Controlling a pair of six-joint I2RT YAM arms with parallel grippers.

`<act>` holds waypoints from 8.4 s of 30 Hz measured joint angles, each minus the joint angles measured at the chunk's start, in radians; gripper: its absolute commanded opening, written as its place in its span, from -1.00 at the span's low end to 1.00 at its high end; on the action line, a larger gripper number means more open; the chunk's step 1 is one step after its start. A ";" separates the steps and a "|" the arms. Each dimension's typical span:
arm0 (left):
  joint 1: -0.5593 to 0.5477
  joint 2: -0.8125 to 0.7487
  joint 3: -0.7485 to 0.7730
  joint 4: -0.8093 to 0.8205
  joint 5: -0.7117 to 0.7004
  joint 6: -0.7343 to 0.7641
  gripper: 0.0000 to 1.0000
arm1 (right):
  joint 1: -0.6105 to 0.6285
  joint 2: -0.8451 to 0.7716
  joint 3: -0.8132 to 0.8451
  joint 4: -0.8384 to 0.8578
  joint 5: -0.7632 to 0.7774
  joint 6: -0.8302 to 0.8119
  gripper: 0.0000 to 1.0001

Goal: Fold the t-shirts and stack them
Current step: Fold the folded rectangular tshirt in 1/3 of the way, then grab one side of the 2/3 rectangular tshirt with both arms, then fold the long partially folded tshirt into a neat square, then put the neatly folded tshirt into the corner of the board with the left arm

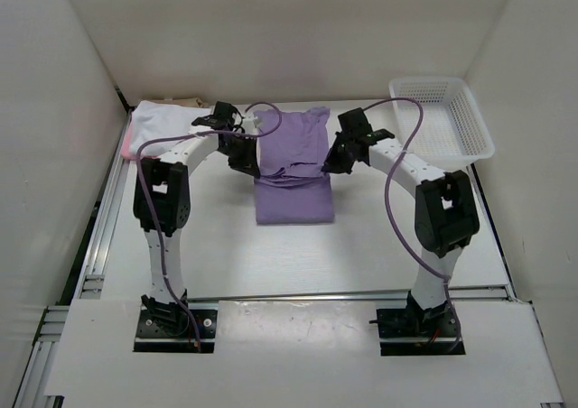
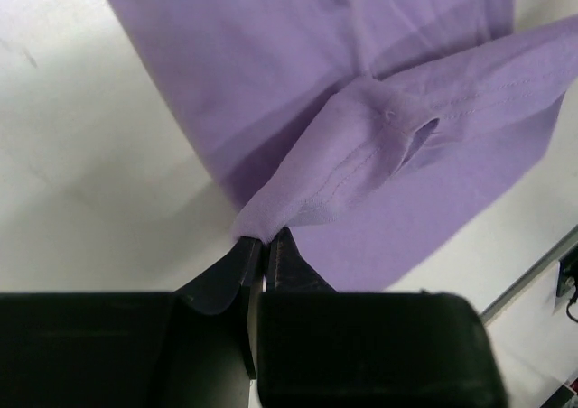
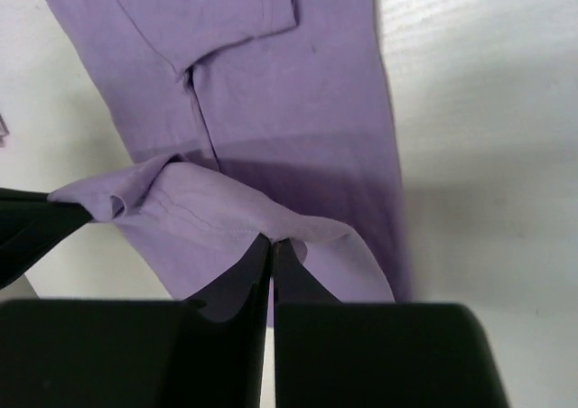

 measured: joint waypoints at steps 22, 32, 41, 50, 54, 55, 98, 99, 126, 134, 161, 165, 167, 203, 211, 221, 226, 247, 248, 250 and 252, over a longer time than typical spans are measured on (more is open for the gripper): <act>0.075 0.161 0.278 0.010 -0.176 0.001 0.31 | -0.163 0.223 0.256 -0.044 -0.095 -0.114 0.39; -0.100 -0.108 -0.105 -0.062 -0.199 0.004 0.39 | -0.060 -0.031 -0.174 -0.050 -0.212 -0.158 0.60; -0.109 -0.101 -0.297 -0.103 -0.143 -0.001 0.39 | -0.006 -0.031 -0.314 -0.007 -0.255 -0.088 0.27; -0.116 -0.079 -0.271 -0.087 -0.122 -0.001 0.09 | -0.008 -0.014 -0.333 0.061 -0.278 -0.035 -0.02; -0.106 -0.052 -0.248 -0.082 -0.116 -0.001 -0.44 | -0.016 -0.005 -0.333 0.069 -0.277 -0.025 -0.40; -0.103 -0.044 -0.241 -0.077 -0.110 0.001 -0.55 | -0.019 -0.003 -0.333 0.071 -0.278 -0.021 -0.59; -0.190 -0.513 -0.048 -0.548 -0.299 0.000 -0.80 | 0.117 -0.503 -0.242 -0.383 -0.306 -0.028 -1.00; -0.173 -0.480 -0.027 -0.542 -0.289 0.000 -0.80 | 0.101 -0.467 -0.227 -0.379 -0.312 -0.037 -1.00; -0.015 0.163 0.452 -0.223 -0.303 0.004 0.37 | -0.170 0.323 0.397 -0.311 -0.291 -0.139 0.28; 0.011 0.066 0.179 -0.130 -0.299 0.004 0.41 | -0.142 0.124 0.129 -0.258 -0.180 -0.200 0.42; 0.034 0.138 0.063 -0.061 0.003 0.000 0.75 | -0.056 0.394 0.322 -0.191 -0.161 -0.106 -0.77; 0.029 0.134 0.027 -0.036 0.102 -0.005 0.75 | -0.056 0.378 0.291 -0.175 -0.162 -0.082 -0.77; 0.025 0.129 0.006 -0.024 0.132 -0.009 0.60 | -0.056 0.371 0.281 -0.167 -0.158 -0.070 -0.79; 0.069 0.230 0.556 -0.049 -1.028 0.008 -0.80 | -0.108 -0.085 0.020 -0.288 0.030 -0.194 0.23; 0.122 0.230 0.611 0.019 -1.141 0.008 -0.80 | -0.108 -0.085 -0.020 -0.298 0.056 -0.206 0.23; 0.206 0.205 0.609 0.024 -1.147 0.008 -0.80 | -0.108 -0.085 -0.028 -0.313 0.068 -0.212 0.23; 0.232 0.174 0.599 0.030 -1.136 0.008 -0.80 | -0.108 -0.085 -0.028 -0.316 0.070 -0.219 0.23; 0.403 0.346 0.625 0.152 -1.269 0.013 0.78 | -0.108 -0.092 -0.027 -0.368 0.071 -0.232 0.26; 0.396 0.313 0.592 0.155 -1.269 0.013 0.78 | -0.108 -0.097 -0.027 -0.368 0.071 -0.233 0.26; 0.378 0.255 0.546 0.158 -1.271 0.011 0.85 | -0.108 -0.114 -0.028 -0.369 0.071 -0.233 0.26; 0.354 0.199 0.520 0.159 -1.273 0.012 0.91 | -0.108 -0.139 -0.030 -0.368 0.071 -0.236 0.26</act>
